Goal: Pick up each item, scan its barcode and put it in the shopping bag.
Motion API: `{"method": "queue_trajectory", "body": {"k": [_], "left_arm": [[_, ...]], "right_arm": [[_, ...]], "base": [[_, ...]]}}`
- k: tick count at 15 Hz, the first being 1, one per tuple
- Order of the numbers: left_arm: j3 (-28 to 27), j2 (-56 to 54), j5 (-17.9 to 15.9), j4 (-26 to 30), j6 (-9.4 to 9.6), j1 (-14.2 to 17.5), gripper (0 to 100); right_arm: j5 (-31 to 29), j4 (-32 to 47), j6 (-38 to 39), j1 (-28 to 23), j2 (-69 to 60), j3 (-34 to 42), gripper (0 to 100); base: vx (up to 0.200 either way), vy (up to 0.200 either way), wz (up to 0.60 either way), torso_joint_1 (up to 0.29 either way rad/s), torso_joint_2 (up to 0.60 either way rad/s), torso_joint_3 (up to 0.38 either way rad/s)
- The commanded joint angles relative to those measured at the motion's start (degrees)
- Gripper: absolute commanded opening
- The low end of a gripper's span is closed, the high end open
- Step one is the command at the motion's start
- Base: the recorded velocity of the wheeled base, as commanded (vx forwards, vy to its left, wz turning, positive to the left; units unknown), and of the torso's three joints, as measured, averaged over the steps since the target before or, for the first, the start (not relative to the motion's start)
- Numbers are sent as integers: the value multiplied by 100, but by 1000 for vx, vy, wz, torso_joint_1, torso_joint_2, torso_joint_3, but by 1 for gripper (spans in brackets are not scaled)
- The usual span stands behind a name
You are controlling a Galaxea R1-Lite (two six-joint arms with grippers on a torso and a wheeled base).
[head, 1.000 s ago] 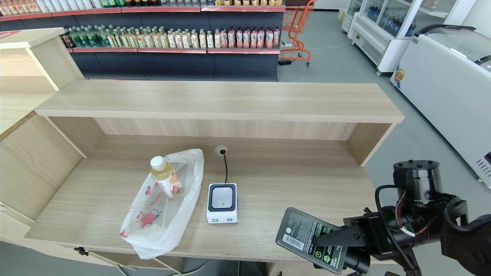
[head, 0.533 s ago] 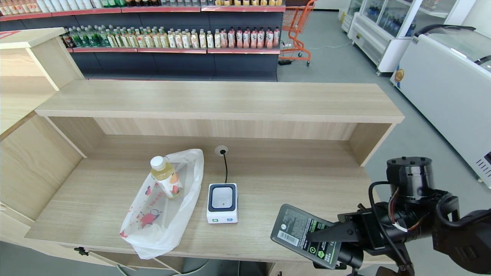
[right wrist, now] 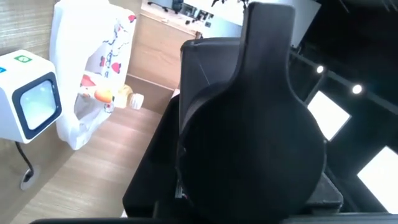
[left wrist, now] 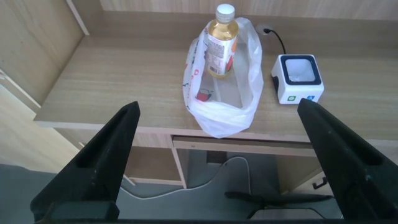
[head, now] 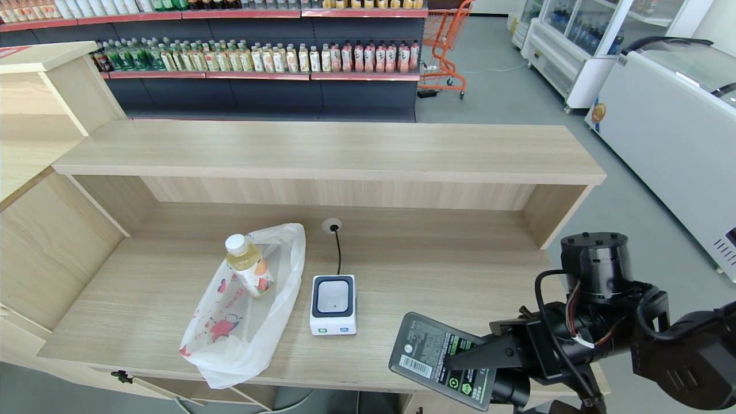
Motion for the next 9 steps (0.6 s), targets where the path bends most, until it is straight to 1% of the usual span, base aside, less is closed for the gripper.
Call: {"method": "queue_trajectory", "body": {"k": [1, 9], "left_arm": [[0, -2, 0, -1, 0, 1, 100], [0, -2, 0, -1, 0, 1, 100]], "right_arm": [[6, 6, -6, 7, -48, 25, 0], [120, 32, 20, -46, -171, 104, 0]], "base": [[0, 0, 0, 0, 0, 0], [0, 0, 0, 0, 0, 0]]}}
